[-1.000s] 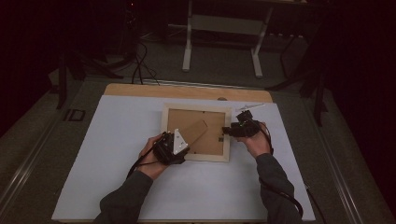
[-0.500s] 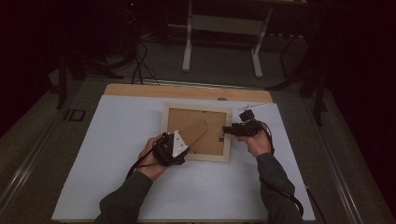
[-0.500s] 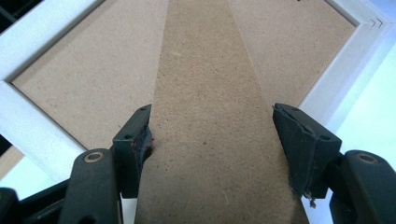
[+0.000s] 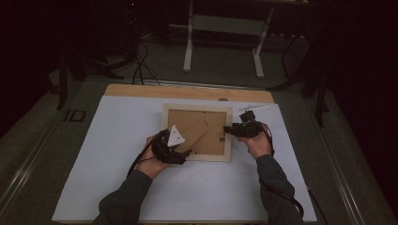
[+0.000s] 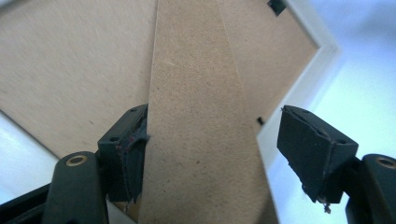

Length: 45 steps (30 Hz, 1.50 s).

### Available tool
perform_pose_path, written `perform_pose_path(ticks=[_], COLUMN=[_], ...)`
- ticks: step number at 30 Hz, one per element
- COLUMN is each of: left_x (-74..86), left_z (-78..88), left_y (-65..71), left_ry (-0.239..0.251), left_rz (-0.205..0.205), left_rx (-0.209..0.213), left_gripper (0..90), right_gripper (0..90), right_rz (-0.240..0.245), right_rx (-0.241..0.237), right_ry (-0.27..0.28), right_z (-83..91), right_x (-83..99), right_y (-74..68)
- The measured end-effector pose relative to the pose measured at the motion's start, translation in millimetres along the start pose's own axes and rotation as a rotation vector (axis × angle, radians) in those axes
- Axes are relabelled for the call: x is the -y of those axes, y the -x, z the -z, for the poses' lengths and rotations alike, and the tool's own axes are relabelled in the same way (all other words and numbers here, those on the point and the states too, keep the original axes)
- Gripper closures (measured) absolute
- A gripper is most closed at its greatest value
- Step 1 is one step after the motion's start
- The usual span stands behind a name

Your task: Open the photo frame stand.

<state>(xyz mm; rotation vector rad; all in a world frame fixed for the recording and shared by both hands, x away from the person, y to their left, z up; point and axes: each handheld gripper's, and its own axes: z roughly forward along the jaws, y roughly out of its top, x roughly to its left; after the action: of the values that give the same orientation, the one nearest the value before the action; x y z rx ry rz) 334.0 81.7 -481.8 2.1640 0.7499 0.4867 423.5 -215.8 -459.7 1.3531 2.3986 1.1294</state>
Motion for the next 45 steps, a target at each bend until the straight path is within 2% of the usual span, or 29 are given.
perform_pose_path(ticks=[3, 4, 5, 6, 8, 9, 10, 12, 14, 17, 22, 26, 29, 32, 39, 45], left_x=[-2.2, -2.2, -3.3, -3.7, -3.8, -3.8, -3.2, -2.0, -0.9, -0.4, -0.7, -1.0, -1.0, -1.4, -2.9, -5.7], left_z=[1.3, 1.3, 1.4, 1.5, 0.8, 0.8, 0.6, 0.9, -0.4, -4.5, -6.7, -6.3, -8.4, -7.0, -5.7, -6.1], left_y=[-6.7, -6.7, -10.4, -13.4, -17.0, -17.0, -22.2, -27.4, -30.6, -28.7, -27.9, -27.4, -25.1, -25.1, -22.1, -19.0], left_ry=[-0.003, -0.003, -0.007, -0.013, -0.030, -0.030, -0.031, -0.026, -0.032, -0.068, -0.080, -0.107, -0.145, -0.133, -0.119, -0.102], left_rz=[0.071, 0.071, 0.109, 0.129, 0.152, 0.152, 0.191, 0.234, 0.255, 0.245, 0.239, 0.215, 0.184, 0.189, 0.163, 0.139], left_rx=[0.056, 0.056, 0.090, 0.109, 0.142, 0.142, 0.193, 0.234, 0.263, 0.268, 0.260, 0.245, 0.211, 0.220, 0.199, 0.178], left_gripper=[30.4, 30.8, 31.3, 31.8, 32.6, 32.1, 32.1, 33.1, 34.2, 34.9, 40.1, 46.6, 52.5, 54.0, 54.8, 55.8], right_gripper=[56.8, 56.8, 56.8, 56.8, 56.8, 56.8, 56.8, 56.9, 56.9, 56.9, 57.0, 57.0, 57.2, 57.3, 57.4, 57.9], right_rz=[0.000, 0.000, 0.006, 0.006, 0.007, 0.007, 0.008, 0.012, 0.012, 0.014, 0.016, 0.018, 0.018, 0.019, 0.016, 0.029], right_rx=[0.001, 0.001, 0.004, 0.005, 0.006, 0.006, 0.006, 0.007, 0.008, 0.009, 0.012, 0.012, 0.014, 0.016, 0.017, 0.044], right_ry=[0.001, 0.001, 0.005, 0.006, 0.006, 0.006, 0.007, 0.009, 0.010, 0.013, 0.017, 0.020, 0.024, 0.026, 0.031, 0.043], right_z=[-0.1, -0.1, 0.2, 0.4, 0.6, 0.6, 0.8, 1.4, 1.6, 1.8, 2.5, 2.9, 3.1, 3.9, 4.3, 7.3], right_x=[0.0, 0.0, 0.2, 0.3, 0.4, 0.4, 0.5, 0.6, 0.7, 1.1, 1.8, 1.9, 2.2, 2.5, 3.1, 0.8], right_y=[-0.1, -0.1, -0.5, -0.7, -1.0, -1.0, -1.2, -1.9, -2.2, -2.2, -2.9, -3.7, -3.9, -4.9, -4.9, -5.9])
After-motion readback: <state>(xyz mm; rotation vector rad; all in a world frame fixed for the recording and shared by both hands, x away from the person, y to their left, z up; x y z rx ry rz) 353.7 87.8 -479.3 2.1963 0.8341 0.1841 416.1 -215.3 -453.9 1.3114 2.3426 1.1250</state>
